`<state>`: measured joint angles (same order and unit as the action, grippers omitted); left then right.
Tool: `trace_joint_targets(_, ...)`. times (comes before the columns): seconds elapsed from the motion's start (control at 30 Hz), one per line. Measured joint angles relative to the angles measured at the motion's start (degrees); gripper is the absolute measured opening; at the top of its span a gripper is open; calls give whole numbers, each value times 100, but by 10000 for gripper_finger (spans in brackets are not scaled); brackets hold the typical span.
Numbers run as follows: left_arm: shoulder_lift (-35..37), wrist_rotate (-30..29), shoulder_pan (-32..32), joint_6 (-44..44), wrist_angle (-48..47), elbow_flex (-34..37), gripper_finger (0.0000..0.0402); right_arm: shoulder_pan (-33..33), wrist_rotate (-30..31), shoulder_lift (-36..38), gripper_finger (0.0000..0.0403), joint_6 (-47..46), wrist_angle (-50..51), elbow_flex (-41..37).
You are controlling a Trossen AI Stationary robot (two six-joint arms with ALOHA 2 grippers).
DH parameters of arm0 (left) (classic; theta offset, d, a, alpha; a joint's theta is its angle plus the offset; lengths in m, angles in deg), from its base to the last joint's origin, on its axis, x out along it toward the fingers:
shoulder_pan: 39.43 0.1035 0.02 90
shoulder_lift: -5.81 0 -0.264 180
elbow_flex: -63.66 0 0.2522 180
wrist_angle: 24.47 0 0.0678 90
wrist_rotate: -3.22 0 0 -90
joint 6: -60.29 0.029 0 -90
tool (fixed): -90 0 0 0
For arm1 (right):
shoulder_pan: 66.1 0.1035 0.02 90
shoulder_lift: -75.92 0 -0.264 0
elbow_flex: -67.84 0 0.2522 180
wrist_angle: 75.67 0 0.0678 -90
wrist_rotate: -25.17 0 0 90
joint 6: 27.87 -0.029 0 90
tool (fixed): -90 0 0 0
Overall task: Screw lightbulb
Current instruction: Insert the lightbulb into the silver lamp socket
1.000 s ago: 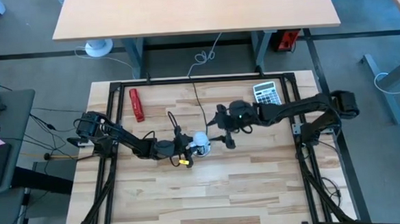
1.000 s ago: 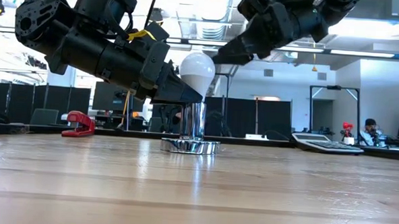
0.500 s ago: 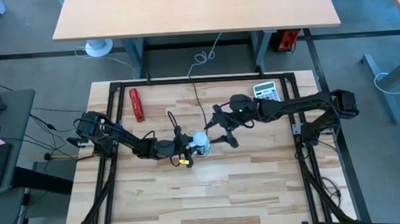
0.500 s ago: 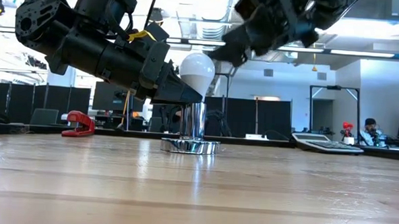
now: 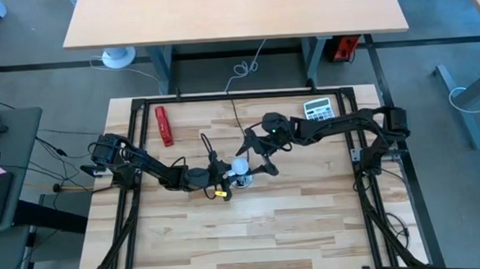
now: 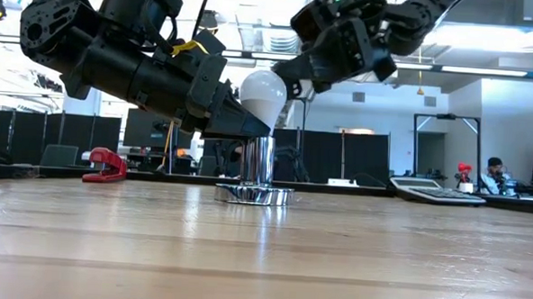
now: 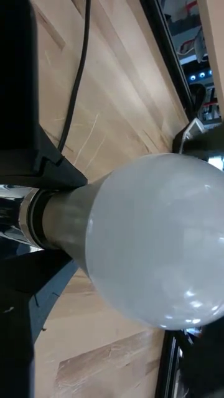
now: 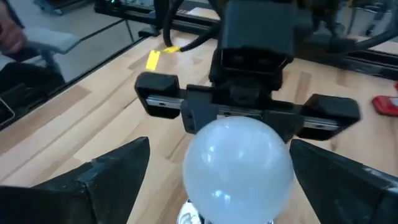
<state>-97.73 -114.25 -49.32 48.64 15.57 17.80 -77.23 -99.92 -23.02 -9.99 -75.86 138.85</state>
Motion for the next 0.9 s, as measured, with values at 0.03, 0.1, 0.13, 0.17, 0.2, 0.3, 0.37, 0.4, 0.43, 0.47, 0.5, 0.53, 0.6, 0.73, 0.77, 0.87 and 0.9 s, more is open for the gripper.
trace_joint_targets(0.03, 0, -1, 0, -1, 0, 0, 115, -19, -85, -95, 399, 38, -2, 61)
trace_joint_targets(0.1, 0, -2, 0, -7, 0, 0, 115, -37, -326, -294, 398, 46, 11, 197)
trace_joint_targets(0.13, 0, 0, 0, -16, 0, 0, 115, -45, -408, -378, 397, 55, 18, 255)
trace_joint_targets(0.17, 0, 0, 0, -25, 0, 0, 115, -60, -466, -451, 396, 63, 36, 297)
trace_joint_targets(0.2, 0, 1, -2, -43, 0, 0, 115, -72, -548, -529, 396, 68, 43, 349)
trace_joint_targets(0.3, 0, -2, -2, -60, -3, 0, 115, -137, -846, -660, 391, 116, 9, 457)
trace_joint_targets(0.37, 0, -4, 0, -81, -15, 0, 115, -190, -1088, -725, 380, 127, 20, 508)
trace_joint_targets(0.4, 0, -2, -2, -90, -14, 0, 115, -225, -1148, -729, 373, 129, 30, 515)
trace_joint_targets(0.43, 0, -4, -2, -87, -13, 0, 115, -259, -1190, -729, 365, 128, 41, 523)
trace_joint_targets(0.47, 0, -7, -2, -83, -15, 0, 115, -288, -1226, -729, 356, 141, 40, 533)
trace_joint_targets(0.5, 0, -4, -2, -82, -14, 0, 115, -303, -1246, -729, 347, 151, 32, 536)
trace_joint_targets(0.53, 0, -4, -2, -84, -13, 0, 115, -321, -1256, -729, 336, 151, 22, 538)
trace_joint_targets(0.6, 0, -9, -2, -84, -20, 0, 115, -358, -1268, -729, 314, 147, 21, 538)
trace_joint_targets(0.73, 0, -9, -2, -86, -17, 0, 115, -397, -1283, -729, 276, 45, 35, 538)
trace_joint_targets(0.77, 0, -7, -2, -86, -10, 0, 115, -396, -1275, -728, 270, 39, 49, 538)
trace_joint_targets(0.87, 0, -5, -2, -88, -2, 2, 115, -357, -1076, -719, 262, -75, 70, 538)
trace_joint_targets(0.9, 0, -7, -2, -97, -2, 3, 115, -342, -1019, -716, 261, -102, 82, 538)
